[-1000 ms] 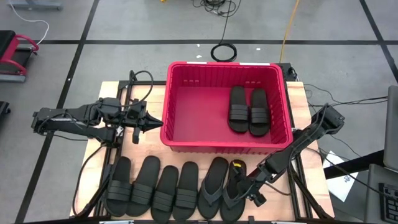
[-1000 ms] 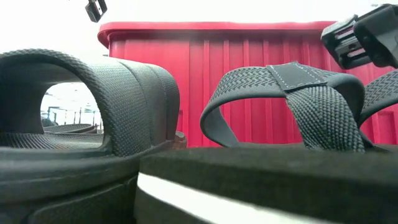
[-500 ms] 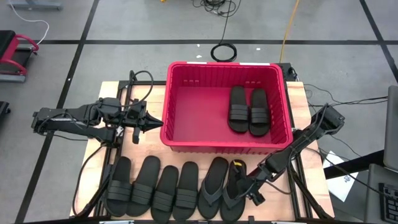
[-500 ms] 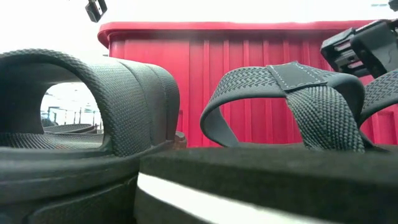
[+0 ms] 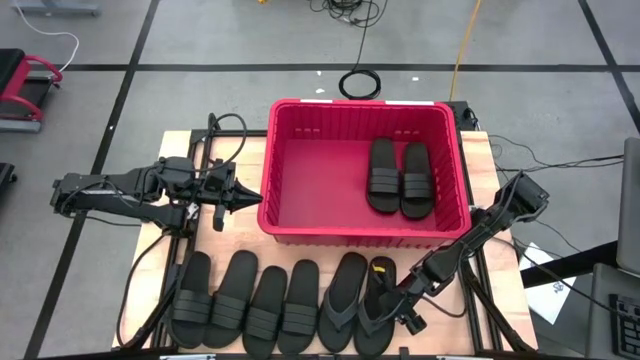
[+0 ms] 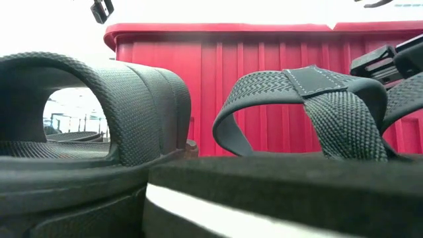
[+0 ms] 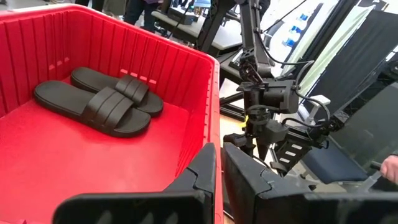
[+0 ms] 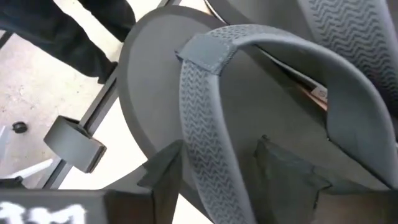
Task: Pick and place slides into bin
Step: Put the black slipper into the red container
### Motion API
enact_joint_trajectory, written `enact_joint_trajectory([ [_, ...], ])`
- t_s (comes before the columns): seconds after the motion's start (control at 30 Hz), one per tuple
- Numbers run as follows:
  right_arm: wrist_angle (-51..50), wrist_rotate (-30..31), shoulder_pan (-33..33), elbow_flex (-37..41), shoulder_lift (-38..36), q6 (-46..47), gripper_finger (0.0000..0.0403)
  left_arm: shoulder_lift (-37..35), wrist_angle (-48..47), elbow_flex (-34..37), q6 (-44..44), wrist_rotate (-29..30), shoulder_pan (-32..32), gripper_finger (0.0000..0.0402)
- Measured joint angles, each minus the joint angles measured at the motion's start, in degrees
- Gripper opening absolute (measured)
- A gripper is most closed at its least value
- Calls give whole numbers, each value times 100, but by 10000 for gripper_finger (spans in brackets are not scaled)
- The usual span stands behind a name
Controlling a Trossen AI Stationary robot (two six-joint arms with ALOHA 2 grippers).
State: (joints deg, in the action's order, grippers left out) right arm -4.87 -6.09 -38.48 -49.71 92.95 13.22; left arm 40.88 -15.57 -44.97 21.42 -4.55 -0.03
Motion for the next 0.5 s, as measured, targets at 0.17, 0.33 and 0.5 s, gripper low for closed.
enact_joint_trajectory([
  [0.17, 28, -154, 0, 2, -42, 115, 84, -2, 1, 0, 9, -1, 0, 26],
  [0.33, 81, -749, 37, -79, -290, 395, 11, -1, 0, 0, 0, 1, 0, 26],
  [0.5, -14, -930, 37, -366, -616, 412, 4, -1, -7, 0, -71, 4, 2, 26],
])
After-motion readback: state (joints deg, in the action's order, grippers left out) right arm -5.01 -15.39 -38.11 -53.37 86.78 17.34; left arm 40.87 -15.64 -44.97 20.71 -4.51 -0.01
